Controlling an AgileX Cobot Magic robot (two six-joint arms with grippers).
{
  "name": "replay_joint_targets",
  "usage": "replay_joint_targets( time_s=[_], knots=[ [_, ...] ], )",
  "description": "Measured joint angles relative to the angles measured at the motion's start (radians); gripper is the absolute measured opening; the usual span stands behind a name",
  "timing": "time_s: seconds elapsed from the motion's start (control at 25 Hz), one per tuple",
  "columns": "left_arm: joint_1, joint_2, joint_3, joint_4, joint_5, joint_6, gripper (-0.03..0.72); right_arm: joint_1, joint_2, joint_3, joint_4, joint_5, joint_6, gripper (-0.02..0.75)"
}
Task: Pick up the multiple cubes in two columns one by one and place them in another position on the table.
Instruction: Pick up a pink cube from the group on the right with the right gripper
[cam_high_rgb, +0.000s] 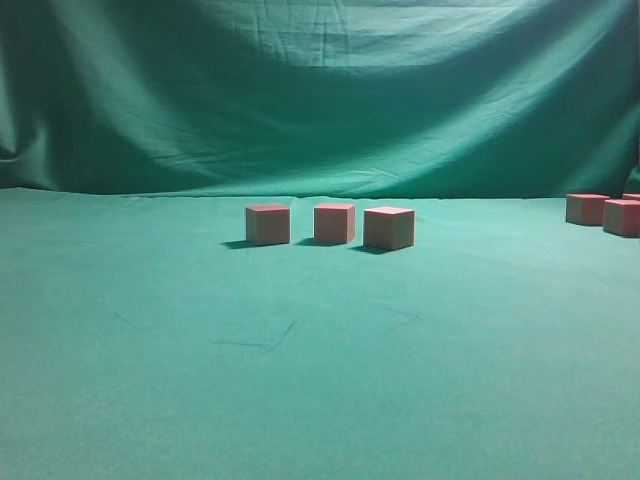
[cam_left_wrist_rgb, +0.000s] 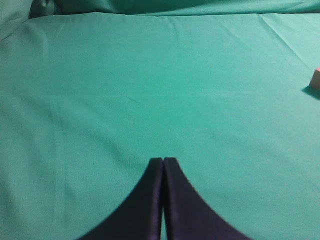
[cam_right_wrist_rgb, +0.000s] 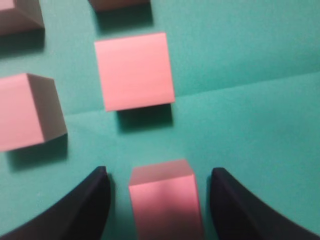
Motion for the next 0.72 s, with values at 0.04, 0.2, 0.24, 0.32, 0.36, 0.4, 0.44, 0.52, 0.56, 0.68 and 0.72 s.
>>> replay_joint_targets(
  time_s=[0.04, 0.2, 0.24, 0.32, 0.36, 0.4, 0.44, 0.52, 0.56, 0.68, 0.72],
  knots=[
    [0.0, 0.0, 0.0, 0.0, 0.0, 0.0, 0.0, 0.0, 0.0, 0.0, 0.0, -0.002, 0.0, 0.403],
    [0.0, 0.0, 0.0, 0.0, 0.0, 0.0, 0.0, 0.0, 0.0, 0.0, 0.0, -0.006, 0.0, 0.306],
    [0.0, 0.0, 0.0, 0.0, 0.0, 0.0, 0.0, 0.0, 0.0, 0.0, 0.0, -0.006, -0.002, 0.262],
    [0.0, 0.0, 0.0, 0.0, 0.0, 0.0, 0.0, 0.0, 0.0, 0.0, 0.0, -0.006, -0.002, 0.265],
    [0.0, 0.0, 0.0, 0.0, 0.0, 0.0, 0.0, 0.0, 0.0, 0.0, 0.0, -0.006, -0.002, 0.265],
    [0.0, 0.0, 0.0, 0.0, 0.0, 0.0, 0.0, 0.0, 0.0, 0.0, 0.0, -0.006, -0.002, 0.265],
    [0.0, 0.0, 0.0, 0.0, 0.0, 0.0, 0.0, 0.0, 0.0, 0.0, 0.0, -0.006, -0.002, 0.265],
    [0.0, 0.0, 0.0, 0.0, 0.0, 0.0, 0.0, 0.0, 0.0, 0.0, 0.0, -0.004, -0.002, 0.265],
    [0.0, 0.0, 0.0, 0.0, 0.0, 0.0, 0.0, 0.0, 0.0, 0.0, 0.0, -0.001, -0.002, 0.265],
    [0.0, 0.0, 0.0, 0.0, 0.0, 0.0, 0.0, 0.0, -0.004, 0.0, 0.002, 0.02, -0.002, 0.265],
    [0.0, 0.0, 0.0, 0.0, 0.0, 0.0, 0.0, 0.0, -0.013, 0.0, 0.005, 0.034, -0.002, 0.265]
  ],
)
